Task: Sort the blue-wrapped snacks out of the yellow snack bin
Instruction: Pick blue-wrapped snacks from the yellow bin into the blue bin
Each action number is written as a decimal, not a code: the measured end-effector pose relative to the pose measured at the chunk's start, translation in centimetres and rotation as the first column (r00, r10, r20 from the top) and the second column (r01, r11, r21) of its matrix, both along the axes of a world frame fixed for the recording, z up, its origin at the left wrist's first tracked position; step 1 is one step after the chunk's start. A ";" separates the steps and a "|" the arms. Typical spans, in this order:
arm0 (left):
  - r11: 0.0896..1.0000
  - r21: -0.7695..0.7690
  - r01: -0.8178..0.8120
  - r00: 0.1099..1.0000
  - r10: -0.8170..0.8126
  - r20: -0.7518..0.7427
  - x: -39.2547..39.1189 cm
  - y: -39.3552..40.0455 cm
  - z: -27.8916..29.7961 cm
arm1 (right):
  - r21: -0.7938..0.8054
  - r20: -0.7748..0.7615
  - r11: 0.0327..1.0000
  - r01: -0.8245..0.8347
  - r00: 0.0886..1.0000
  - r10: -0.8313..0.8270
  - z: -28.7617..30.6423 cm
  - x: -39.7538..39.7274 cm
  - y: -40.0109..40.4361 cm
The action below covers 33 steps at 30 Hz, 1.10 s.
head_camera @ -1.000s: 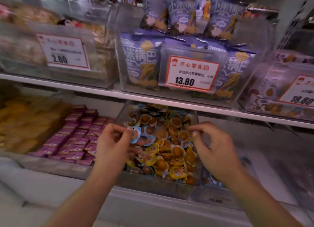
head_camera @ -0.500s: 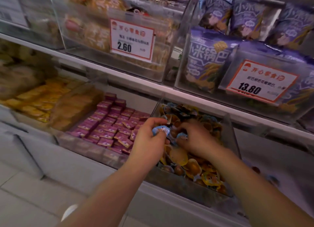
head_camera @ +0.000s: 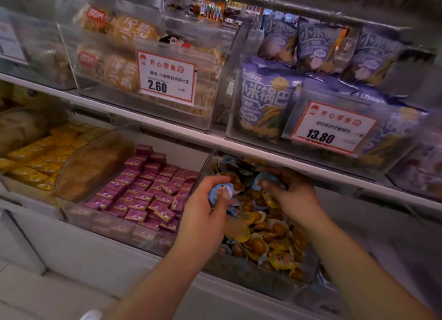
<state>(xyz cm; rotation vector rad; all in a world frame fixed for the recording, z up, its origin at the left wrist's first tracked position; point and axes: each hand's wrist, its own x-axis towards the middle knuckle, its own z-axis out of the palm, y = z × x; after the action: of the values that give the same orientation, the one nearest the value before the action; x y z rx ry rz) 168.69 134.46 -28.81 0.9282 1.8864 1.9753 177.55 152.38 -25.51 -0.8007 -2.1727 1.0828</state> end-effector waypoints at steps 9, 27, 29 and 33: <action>0.999 0.019 -0.033 0.959 0.037 -0.281 2.5 2.5 -0.4 | -0.343 -0.252 0.939 0.013 0.962 -0.106 -1.4 2.6 -3.3; 0.932 -0.174 0.319 0.816 -0.363 -0.449 7.8 6.3 -0.8 | -0.628 -0.377 0.778 -0.008 0.878 -0.295 -0.2 13.7 3.7; 0.963 -0.194 0.190 0.810 -0.265 -0.524 6.3 6.3 -0.7 | -0.580 -0.244 0.793 0.186 0.889 -0.387 -1.5 14.6 6.8; 0.964 -0.253 0.077 0.765 -0.220 -0.605 4.0 5.4 -1.2 | -0.383 0.035 0.846 0.371 0.921 -0.388 -3.4 15.6 11.1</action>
<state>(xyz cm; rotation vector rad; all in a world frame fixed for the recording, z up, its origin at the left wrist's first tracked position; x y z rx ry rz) 172.72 139.89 -29.97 1.7758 2.1963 1.4140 193.14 163.51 -28.94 -1.3058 -1.6772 1.3107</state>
